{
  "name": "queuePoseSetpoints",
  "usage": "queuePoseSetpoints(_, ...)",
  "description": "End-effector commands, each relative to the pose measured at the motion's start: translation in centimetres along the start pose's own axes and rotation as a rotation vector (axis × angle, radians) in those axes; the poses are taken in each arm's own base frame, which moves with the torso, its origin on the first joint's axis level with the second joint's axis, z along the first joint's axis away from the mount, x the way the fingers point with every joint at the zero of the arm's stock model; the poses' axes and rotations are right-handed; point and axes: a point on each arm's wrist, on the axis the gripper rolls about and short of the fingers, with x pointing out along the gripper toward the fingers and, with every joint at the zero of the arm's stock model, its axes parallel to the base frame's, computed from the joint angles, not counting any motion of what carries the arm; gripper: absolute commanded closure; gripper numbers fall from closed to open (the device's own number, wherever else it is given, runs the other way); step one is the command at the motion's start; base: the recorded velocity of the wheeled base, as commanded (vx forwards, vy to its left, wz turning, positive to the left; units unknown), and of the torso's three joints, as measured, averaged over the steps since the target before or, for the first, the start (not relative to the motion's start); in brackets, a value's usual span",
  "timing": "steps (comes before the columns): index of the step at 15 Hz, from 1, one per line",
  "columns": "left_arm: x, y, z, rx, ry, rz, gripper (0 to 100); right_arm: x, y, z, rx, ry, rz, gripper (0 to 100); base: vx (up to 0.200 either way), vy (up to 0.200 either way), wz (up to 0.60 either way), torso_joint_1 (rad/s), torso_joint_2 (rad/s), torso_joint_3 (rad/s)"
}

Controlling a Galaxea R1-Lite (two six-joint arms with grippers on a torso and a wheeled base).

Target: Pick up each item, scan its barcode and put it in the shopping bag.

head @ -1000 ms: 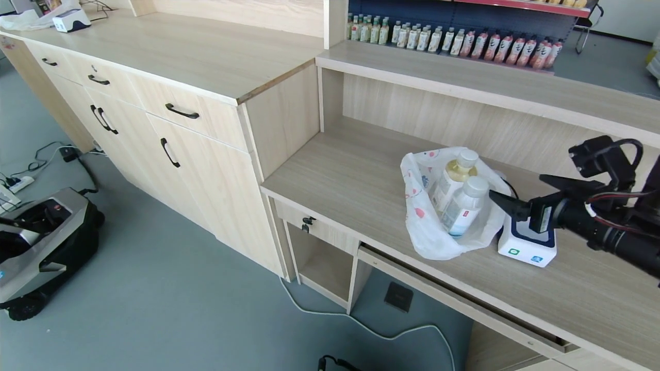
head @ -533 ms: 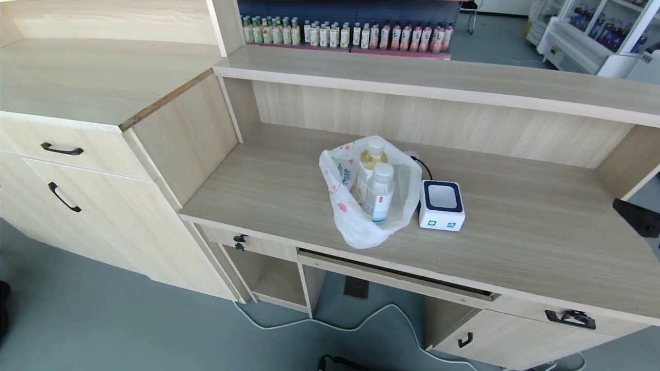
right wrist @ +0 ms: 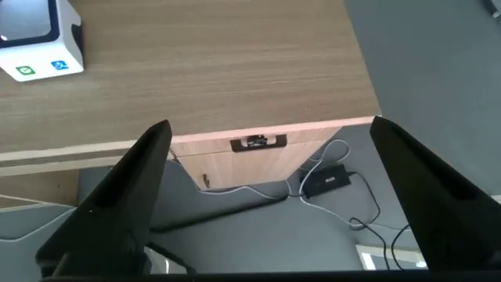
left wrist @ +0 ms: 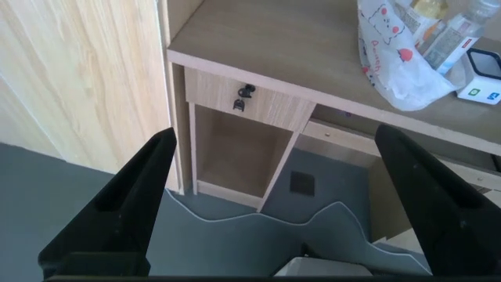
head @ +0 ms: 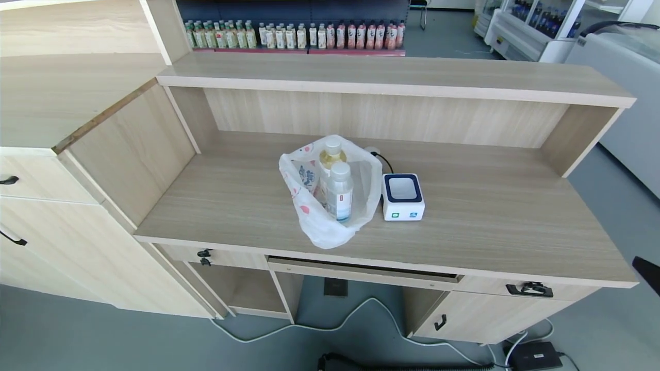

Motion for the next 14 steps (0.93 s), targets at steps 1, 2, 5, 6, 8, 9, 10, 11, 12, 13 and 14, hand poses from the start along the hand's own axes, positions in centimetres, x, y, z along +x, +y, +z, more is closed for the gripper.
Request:
queuePoseSetpoints(1,0.0,0.0,0.0,0.000,-0.001,0.000,0,-4.0,0.0,-4.3,-0.009,-0.057,0.012,0,0.000,0.000,0.00,0.000,0.00,0.000)
queuePoseSetpoints(2,0.0,0.0,0.0,0.000,-0.001,0.000,0,-5.0,0.1,-6.3,-0.021,-0.070,0.025,0,0.000,0.000,0.00,0.000,0.00,0.000)
queuePoseSetpoints(5,0.0,0.0,0.0,0.000,-0.001,0.000,0,-7.6,0.0,-9.3,-0.011,-0.105,0.146,0,0.000,0.000,0.00,0.000,0.00,0.000)
queuePoseSetpoints(6,0.0,0.0,0.0,0.000,-0.001,0.000,0,-8.4,-0.1,-10.2,-0.004,-0.124,0.146,0,0.000,0.000,0.00,0.000,0.00,0.000)
queuePoseSetpoints(8,0.0,0.0,0.0,0.000,-0.001,0.000,0,-9.4,-0.4,-11.6,0.029,-0.157,0.161,0,0.000,0.000,0.00,0.000,0.00,0.000)
queuePoseSetpoints(9,0.0,0.0,0.0,0.000,-0.001,0.000,0,-9.6,-0.5,-11.7,0.028,-0.186,0.195,0,0.000,0.000,0.00,0.000,0.00,0.000)
queuePoseSetpoints(10,0.0,0.0,0.0,0.000,0.000,-0.001,0,-9.9,-0.6,-11.9,0.039,-0.229,0.203,0,0.000,0.000,0.00,0.000,0.00,0.000)
queuePoseSetpoints(11,0.0,0.0,0.0,0.000,-0.001,0.000,0,-9.9,-0.6,-11.9,0.044,-0.229,0.199,0,0.000,0.000,0.00,0.000,0.00,0.000)
queuePoseSetpoints(12,0.0,0.0,0.0,0.000,-0.001,0.000,0,-9.9,-0.6,-12.0,0.061,-0.215,0.206,0,0.000,0.000,0.00,0.000,0.00,0.000)
queuePoseSetpoints(13,0.0,0.0,0.0,0.000,-0.001,0.000,0,-9.8,-0.5,-12.3,0.090,-0.179,0.209,0,0.000,0.000,0.00,0.000,0.00,0.000)
queuePoseSetpoints(14,0.0,0.0,0.0,0.000,-0.001,0.000,0,-9.8,-0.6,-12.4,0.121,-0.166,0.205,0,0.000,0.000,0.00,0.000,0.00,0.000)
